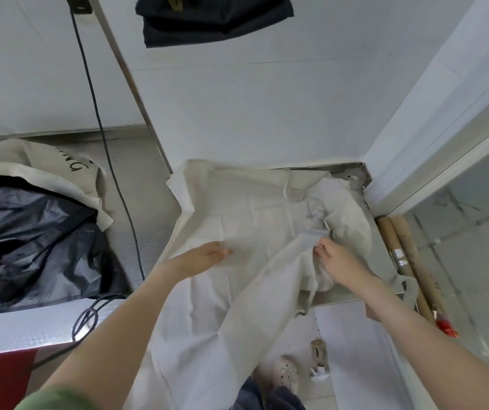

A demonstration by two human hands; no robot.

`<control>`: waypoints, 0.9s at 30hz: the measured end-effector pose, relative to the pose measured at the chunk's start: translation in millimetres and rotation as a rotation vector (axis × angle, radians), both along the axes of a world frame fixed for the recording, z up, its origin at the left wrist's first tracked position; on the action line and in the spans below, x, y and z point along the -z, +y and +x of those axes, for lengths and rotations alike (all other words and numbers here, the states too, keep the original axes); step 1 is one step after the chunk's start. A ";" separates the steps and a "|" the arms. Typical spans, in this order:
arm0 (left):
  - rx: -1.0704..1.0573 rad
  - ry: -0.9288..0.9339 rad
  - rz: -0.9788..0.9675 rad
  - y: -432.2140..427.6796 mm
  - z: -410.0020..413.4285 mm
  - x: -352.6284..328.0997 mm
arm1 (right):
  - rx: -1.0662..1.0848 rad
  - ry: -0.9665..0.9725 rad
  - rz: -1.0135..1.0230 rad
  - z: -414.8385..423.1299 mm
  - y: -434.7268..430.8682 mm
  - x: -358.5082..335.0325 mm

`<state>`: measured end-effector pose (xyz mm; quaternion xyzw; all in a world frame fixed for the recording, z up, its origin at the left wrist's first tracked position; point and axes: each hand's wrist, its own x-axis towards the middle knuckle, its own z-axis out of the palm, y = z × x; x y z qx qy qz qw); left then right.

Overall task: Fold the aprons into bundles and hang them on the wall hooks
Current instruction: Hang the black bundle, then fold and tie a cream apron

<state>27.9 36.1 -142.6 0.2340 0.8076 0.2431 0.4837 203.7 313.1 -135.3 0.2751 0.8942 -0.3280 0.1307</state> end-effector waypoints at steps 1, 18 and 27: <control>-0.069 -0.023 0.009 -2.1 -1.5 -5.1 | 0.036 0.018 -0.016 -5.6 2.1 -0.2; 0.091 0.077 -0.088 84.9 58.5 -65.4 | 0.550 0.165 -0.464 -73.2 -16.9 -23.8; -0.021 0.365 0.044 93.7 49.0 -50.2 | 0.094 0.490 0.198 -32.8 -29.0 -50.5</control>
